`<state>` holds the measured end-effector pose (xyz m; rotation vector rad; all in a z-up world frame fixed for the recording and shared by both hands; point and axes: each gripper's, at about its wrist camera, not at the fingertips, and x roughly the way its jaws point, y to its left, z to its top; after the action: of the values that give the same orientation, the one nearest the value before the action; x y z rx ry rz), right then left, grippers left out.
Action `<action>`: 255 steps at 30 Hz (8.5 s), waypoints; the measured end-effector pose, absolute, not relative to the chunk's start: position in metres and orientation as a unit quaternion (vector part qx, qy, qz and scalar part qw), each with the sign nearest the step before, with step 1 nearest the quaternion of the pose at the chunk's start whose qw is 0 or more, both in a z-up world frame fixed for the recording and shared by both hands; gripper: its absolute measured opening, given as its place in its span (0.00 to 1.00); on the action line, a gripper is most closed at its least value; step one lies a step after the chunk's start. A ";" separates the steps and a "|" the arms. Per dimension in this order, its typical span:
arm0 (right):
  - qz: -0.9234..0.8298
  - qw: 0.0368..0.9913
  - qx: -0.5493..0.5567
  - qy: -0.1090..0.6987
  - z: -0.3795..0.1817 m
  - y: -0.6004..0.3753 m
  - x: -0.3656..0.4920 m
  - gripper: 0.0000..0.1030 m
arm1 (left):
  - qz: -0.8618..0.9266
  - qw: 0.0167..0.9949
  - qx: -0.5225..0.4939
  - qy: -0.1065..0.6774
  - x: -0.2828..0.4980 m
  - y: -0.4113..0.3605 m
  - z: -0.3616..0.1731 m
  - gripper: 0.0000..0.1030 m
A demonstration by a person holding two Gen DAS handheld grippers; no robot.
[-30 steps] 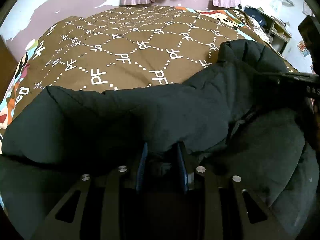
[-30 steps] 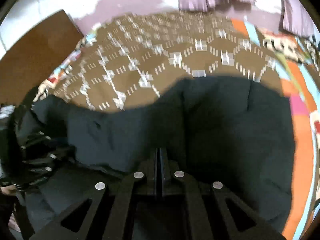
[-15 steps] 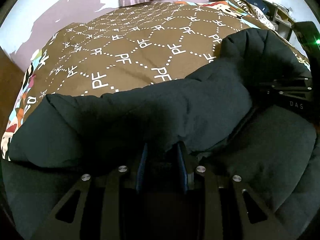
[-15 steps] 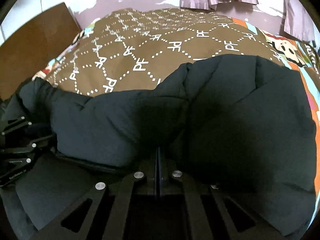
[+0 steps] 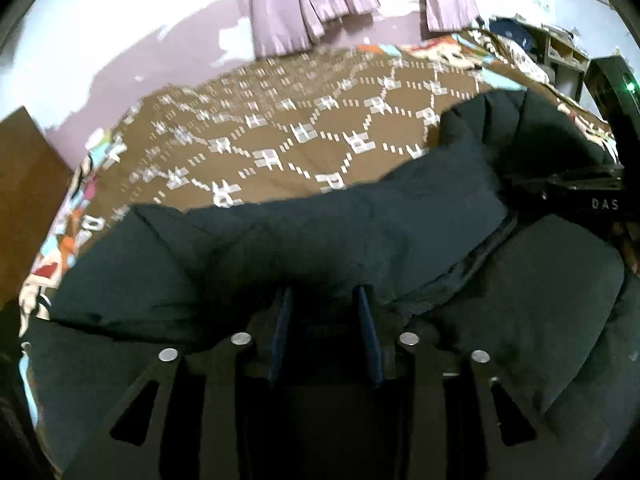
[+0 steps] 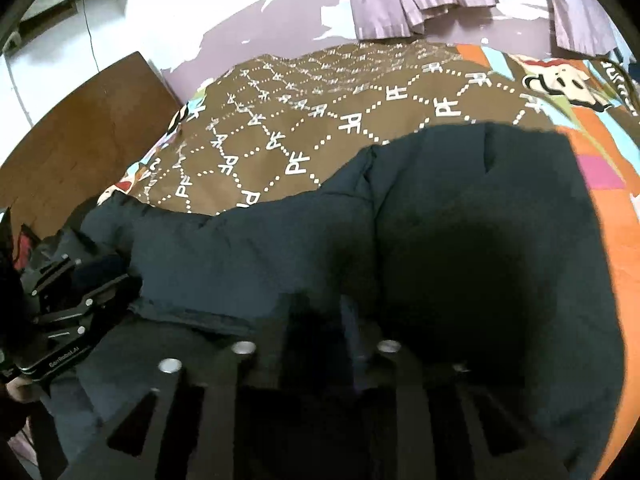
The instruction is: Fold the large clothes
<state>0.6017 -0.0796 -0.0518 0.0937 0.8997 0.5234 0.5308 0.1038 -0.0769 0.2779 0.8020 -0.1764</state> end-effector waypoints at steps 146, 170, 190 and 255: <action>0.329 0.744 -0.221 0.538 -0.025 -0.077 0.243 1.00 | -0.116 0.905 0.219 0.345 0.176 0.056 0.050 0.11; 0.124 0.829 -0.438 0.326 -0.056 -0.042 0.197 1.00 | -0.151 0.891 0.087 0.419 0.308 0.041 0.112 0.11; 0.224 0.911 -0.184 0.293 0.111 -0.111 0.250 0.15 | -0.174 0.898 0.005 0.405 0.292 0.116 0.143 0.11; 0.338 0.862 -0.050 0.374 0.079 -0.063 0.561 0.23 | -0.193 0.865 -0.117 0.448 0.503 0.234 0.086 0.20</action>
<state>0.5615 -0.0627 0.0792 -0.1041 0.7847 0.7095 0.5030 0.2341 0.0865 -0.2451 0.9387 -0.4037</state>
